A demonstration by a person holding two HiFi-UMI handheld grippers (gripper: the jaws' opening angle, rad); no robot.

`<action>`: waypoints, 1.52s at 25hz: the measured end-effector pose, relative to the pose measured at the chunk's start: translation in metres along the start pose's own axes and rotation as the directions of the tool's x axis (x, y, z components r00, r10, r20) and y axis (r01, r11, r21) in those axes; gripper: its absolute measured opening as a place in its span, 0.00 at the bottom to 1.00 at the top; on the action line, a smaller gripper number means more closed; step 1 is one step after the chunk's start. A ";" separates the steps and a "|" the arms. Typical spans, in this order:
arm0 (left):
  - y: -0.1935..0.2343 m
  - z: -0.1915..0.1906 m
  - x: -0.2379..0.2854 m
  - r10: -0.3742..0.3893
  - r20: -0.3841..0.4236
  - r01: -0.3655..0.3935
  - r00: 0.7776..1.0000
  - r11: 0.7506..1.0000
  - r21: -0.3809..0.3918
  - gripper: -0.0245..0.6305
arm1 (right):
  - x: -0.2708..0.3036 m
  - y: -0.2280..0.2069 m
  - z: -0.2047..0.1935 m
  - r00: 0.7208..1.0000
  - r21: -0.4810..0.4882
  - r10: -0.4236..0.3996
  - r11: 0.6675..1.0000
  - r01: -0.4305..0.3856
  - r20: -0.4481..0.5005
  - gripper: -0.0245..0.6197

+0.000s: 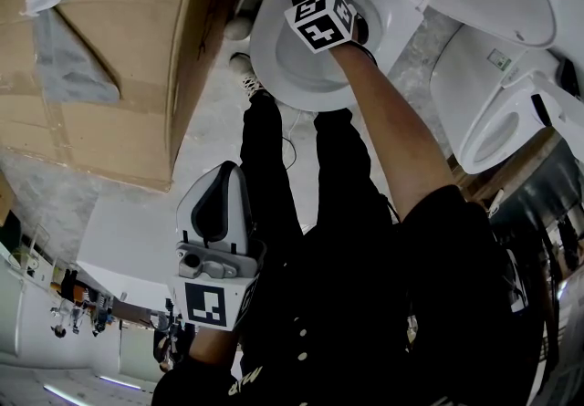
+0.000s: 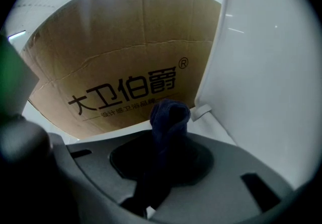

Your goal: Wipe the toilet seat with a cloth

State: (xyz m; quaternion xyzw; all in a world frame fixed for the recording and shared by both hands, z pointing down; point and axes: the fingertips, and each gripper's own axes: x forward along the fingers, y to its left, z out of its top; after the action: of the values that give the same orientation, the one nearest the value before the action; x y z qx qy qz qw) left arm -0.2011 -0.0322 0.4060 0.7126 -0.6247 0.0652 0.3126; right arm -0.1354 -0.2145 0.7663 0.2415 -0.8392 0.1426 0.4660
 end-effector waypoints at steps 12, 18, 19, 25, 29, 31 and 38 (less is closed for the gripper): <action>-0.008 -0.001 0.004 -0.009 -0.018 0.009 1.000 1.000 0.016 0.05 | -0.012 -0.041 -0.005 0.993 0.244 -0.105 0.965 0.091 0.045 0.17; -0.012 -0.002 0.006 -0.015 -0.031 0.016 0.999 1.000 0.018 0.05 | -0.021 -0.059 -0.017 0.986 0.354 -0.162 0.925 0.139 0.036 0.17; -0.013 -0.003 0.006 -0.017 -0.030 0.018 0.999 1.000 0.020 0.05 | -0.023 -0.061 -0.019 0.985 0.367 -0.171 0.919 0.147 0.034 0.17; -0.018 -0.002 0.009 -0.027 -0.028 0.027 0.999 0.999 0.028 0.05 | -0.032 -0.074 -0.032 0.978 0.421 -0.208 0.890 0.175 0.032 0.17; -0.022 -0.006 0.007 -0.033 -0.039 0.034 0.999 0.999 0.042 0.05 | -0.039 -0.081 -0.042 0.973 0.441 -0.229 0.876 0.195 0.025 0.17; -0.024 -0.005 0.007 -0.039 -0.032 0.040 0.999 0.998 0.043 0.05 | -0.042 -0.084 -0.046 0.970 0.443 -0.240 0.873 0.206 0.021 0.17; -0.033 -0.003 0.010 -0.053 -0.024 0.054 0.998 0.997 0.046 0.05 | -0.055 -0.096 -0.066 0.963 0.463 -0.269 0.853 0.240 -0.004 0.17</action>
State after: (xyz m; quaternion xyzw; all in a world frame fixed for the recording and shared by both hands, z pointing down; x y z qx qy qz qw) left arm -0.1673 -0.0377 0.4014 0.7353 -0.6002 0.0798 0.3046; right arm -0.0116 -0.2500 0.7554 0.4577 -0.7560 0.2665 0.3846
